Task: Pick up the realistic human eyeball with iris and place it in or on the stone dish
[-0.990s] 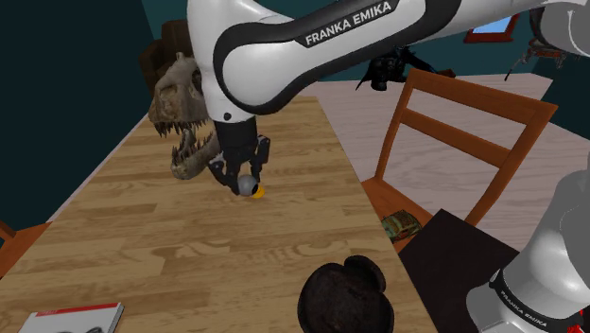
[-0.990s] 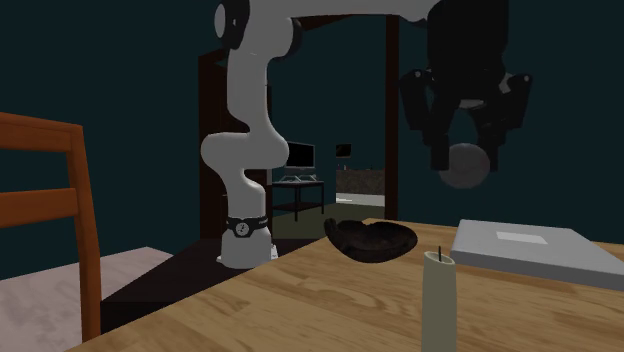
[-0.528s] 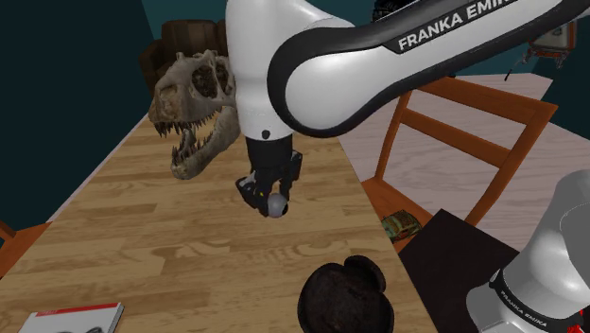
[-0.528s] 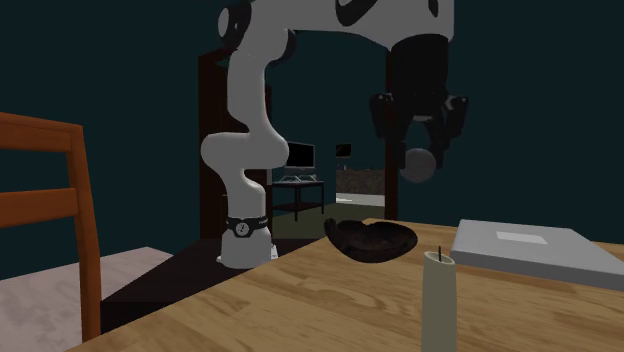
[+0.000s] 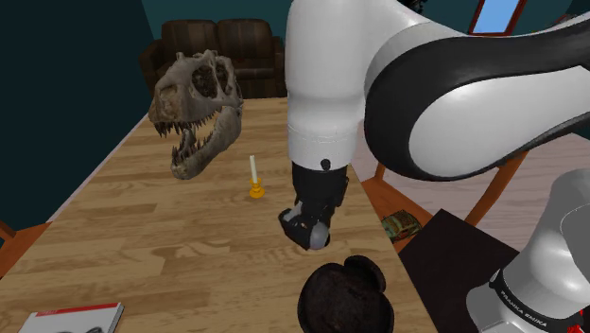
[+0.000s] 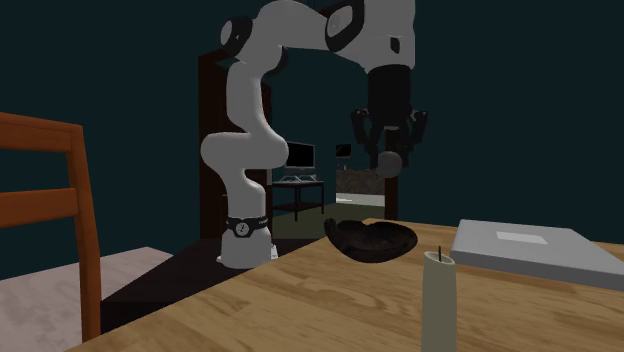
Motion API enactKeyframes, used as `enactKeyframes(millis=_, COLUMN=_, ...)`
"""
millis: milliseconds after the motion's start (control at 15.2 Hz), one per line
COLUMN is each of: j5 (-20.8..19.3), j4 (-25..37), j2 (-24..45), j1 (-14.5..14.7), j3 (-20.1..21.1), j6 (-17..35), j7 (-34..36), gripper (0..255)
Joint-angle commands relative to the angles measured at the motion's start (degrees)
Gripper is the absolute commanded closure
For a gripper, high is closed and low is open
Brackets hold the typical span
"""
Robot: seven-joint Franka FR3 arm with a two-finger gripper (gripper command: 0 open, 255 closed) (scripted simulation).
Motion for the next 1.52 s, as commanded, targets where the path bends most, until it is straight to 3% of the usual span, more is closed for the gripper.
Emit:
enactKeyframes(millis=0, j5=1.96, j4=-3.30, j2=-4.29, j1=1.41, j3=0.31, j6=-0.75, j7=0.45, gripper=255)
enactKeyframes(millis=264, j5=5.98, j4=-9.55, j2=-13.07, j1=5.21, j3=1.32, j6=-2.84, j7=2.33, gripper=255)
enactKeyframes(millis=1254, j5=6.79, j4=-17.35, j2=-7.44, j1=5.13, j3=4.31, j6=10.51, j7=2.70, gripper=255)
enactKeyframes(millis=1452, j5=6.79, j4=-17.35, j2=-7.44, j1=5.13, j3=4.30, j6=10.51, j7=2.70, gripper=255)
